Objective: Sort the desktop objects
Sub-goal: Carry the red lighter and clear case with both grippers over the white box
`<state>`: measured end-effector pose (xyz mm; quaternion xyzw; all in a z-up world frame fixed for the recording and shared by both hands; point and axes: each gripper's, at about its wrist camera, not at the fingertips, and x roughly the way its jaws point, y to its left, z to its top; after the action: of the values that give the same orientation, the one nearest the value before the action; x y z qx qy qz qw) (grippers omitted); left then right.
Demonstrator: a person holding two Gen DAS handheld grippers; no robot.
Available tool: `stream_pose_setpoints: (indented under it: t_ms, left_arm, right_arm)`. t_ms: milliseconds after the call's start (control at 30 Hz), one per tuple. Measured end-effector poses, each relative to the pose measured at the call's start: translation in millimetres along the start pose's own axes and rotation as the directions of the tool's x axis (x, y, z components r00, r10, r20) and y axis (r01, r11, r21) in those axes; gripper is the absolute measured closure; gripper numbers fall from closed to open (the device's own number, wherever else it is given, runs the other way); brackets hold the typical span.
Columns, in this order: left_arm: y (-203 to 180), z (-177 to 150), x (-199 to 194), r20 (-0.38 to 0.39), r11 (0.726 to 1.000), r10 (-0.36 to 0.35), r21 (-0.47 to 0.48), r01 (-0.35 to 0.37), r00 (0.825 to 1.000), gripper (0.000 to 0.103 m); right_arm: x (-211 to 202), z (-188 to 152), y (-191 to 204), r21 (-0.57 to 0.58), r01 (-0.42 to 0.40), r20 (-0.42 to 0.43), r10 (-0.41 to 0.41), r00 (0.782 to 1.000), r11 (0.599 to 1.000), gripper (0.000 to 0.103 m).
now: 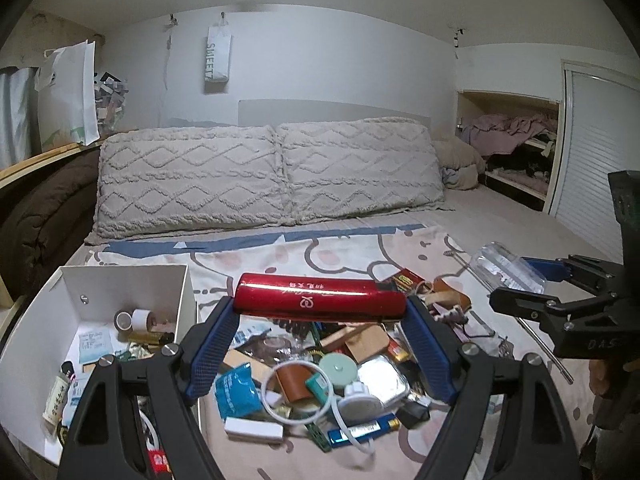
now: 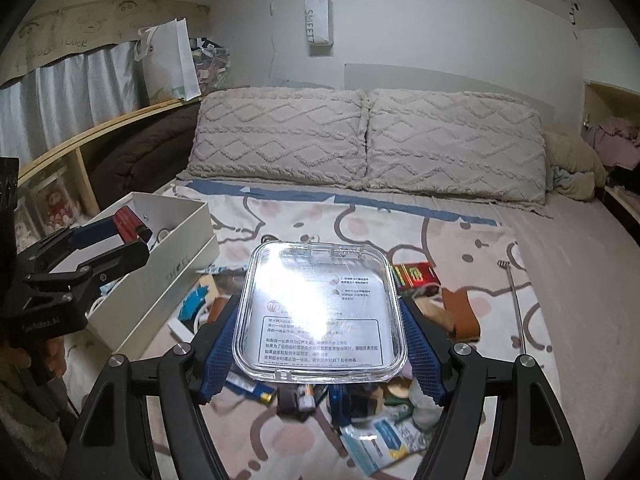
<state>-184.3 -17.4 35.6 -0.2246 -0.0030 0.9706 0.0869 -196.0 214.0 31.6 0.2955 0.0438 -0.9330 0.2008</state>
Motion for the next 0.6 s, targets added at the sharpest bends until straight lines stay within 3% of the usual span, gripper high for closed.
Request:
stream_pose_setpoints:
  t_ms: [267, 600]
  left_arm:
    - [31.3, -0.7, 9.5, -0.005, 0.999, 0.032, -0.042, -0.032, 0.999, 0.020]
    - [83.2, -5.7, 1.1, 0.007, 0.988, 0.131, -0.087, -0.130, 0.991, 0.020]
  right_arm:
    - [20.1, 17.6, 15.4, 0.012, -0.021, 0.002, 0.021, 1.000, 1.000, 0.027]
    - [53.3, 33.9, 50.9, 0.002, -0.057, -0.011, 0.057, 0.998, 0.998, 0.027]
